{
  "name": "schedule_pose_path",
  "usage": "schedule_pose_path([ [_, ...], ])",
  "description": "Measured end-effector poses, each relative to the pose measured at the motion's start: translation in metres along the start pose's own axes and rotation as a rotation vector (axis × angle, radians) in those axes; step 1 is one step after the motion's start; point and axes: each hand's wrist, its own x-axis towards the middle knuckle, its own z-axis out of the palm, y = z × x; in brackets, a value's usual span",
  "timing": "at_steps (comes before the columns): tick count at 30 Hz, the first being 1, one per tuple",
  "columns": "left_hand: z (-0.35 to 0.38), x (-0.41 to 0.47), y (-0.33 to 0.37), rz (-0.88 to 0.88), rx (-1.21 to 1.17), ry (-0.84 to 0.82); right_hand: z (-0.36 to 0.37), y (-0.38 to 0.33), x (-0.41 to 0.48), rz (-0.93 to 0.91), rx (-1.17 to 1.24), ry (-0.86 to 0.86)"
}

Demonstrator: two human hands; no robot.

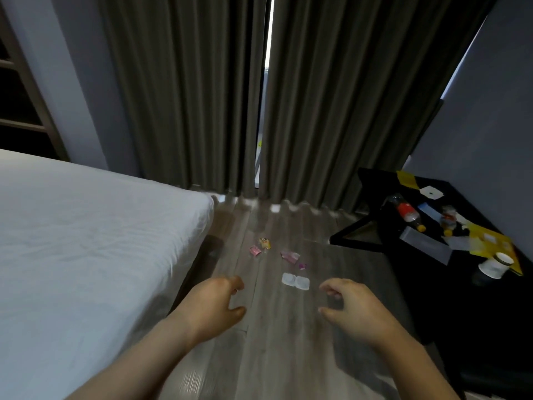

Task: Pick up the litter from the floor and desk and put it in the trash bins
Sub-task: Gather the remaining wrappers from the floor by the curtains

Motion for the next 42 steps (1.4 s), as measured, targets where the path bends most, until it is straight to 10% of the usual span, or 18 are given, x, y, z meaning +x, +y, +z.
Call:
schedule_pose_path([
  [42,0.003,0.622,-0.200,-0.046,0.009,-0.467,-0.019,0.076,0.605,0.253,0.195,-0.073],
])
